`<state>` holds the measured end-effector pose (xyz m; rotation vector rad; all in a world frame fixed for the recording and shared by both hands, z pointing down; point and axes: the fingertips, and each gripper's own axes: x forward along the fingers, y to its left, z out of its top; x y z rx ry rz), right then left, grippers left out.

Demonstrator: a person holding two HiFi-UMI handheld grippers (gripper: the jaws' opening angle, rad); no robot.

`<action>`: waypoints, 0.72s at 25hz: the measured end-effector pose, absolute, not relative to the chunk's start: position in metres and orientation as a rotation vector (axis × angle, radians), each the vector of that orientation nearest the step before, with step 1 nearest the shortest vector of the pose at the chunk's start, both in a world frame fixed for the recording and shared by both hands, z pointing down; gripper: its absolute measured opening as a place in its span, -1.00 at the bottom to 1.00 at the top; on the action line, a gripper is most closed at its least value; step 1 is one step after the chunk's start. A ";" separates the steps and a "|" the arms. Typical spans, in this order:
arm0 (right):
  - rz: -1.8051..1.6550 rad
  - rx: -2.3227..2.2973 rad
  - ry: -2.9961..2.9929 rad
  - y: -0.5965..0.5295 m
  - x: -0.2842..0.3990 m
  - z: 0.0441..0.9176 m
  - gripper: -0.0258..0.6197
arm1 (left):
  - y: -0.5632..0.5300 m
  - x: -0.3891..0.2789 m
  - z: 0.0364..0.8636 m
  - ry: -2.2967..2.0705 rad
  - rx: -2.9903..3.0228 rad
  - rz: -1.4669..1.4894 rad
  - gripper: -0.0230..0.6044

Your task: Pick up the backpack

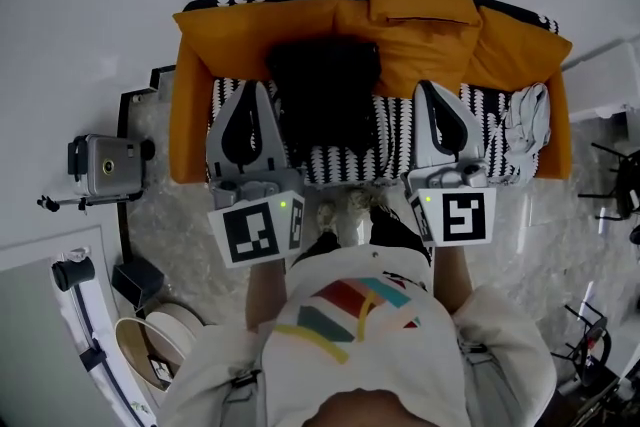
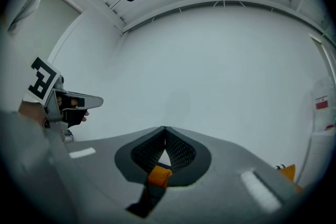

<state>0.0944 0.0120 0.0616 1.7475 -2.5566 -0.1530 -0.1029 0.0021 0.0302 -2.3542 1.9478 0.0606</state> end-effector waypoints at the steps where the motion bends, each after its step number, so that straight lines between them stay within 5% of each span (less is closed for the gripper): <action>1: -0.144 1.744 -2.555 0.011 0.093 0.064 -0.91 | 0.001 -0.106 0.031 1.959 -2.349 0.064 -0.88; 10: -0.109 1.735 -2.575 -0.023 0.082 0.088 -0.91 | -0.031 -0.121 0.069 2.012 -2.329 0.017 -0.88; 18: -0.098 1.698 -2.600 -0.061 0.053 0.193 -0.91 | -0.073 -0.125 0.189 2.013 -2.412 -0.064 -0.88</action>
